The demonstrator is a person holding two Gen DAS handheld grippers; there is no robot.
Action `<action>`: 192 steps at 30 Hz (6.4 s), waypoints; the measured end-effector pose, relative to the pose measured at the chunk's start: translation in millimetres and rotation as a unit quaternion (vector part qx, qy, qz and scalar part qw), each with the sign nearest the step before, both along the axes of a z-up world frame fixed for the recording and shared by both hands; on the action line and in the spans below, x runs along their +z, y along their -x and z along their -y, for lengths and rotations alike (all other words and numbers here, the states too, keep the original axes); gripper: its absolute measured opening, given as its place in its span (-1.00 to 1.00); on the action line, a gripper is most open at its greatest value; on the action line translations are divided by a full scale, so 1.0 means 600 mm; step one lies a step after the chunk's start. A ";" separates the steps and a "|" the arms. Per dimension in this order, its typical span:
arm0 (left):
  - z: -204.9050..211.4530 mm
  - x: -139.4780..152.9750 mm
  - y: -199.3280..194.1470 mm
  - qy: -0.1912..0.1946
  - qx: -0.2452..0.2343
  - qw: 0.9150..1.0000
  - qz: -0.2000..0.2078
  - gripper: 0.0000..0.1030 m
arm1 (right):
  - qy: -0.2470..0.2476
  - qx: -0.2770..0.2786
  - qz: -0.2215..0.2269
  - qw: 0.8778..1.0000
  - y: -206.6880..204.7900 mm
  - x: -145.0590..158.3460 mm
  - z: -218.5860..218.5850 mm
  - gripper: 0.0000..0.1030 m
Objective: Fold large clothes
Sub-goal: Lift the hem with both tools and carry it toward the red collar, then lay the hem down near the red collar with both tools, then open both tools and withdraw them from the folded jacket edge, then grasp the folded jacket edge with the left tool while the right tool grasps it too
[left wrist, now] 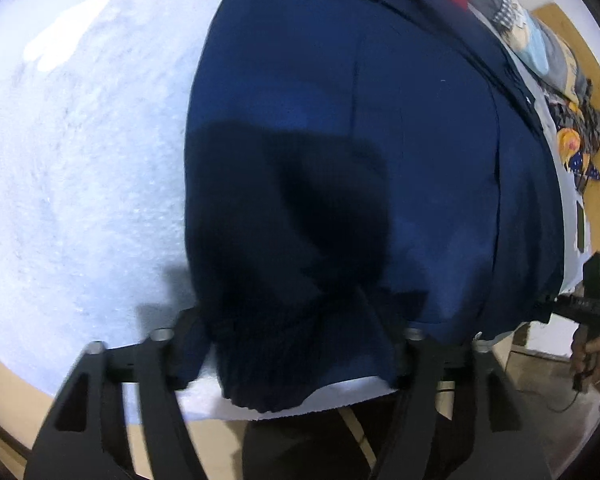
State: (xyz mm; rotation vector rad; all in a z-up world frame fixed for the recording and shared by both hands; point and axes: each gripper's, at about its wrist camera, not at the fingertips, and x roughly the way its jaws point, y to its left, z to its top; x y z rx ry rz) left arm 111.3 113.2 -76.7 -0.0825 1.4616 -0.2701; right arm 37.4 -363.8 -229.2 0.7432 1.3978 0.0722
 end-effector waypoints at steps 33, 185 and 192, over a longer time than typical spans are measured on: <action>-0.024 0.241 -0.166 0.147 0.011 0.975 0.168 -0.56 | -0.125 -0.070 0.202 0.969 -0.071 0.327 0.051 -0.76; 0.187 0.015 -0.481 -0.127 -0.049 0.980 0.144 0.38 | 0.136 -0.049 0.099 0.985 -0.515 0.206 -0.062 -0.48; 0.192 -0.001 -0.469 -0.142 -0.055 0.977 0.148 0.42 | 0.120 -0.051 0.096 0.987 -0.508 0.179 -0.059 -0.52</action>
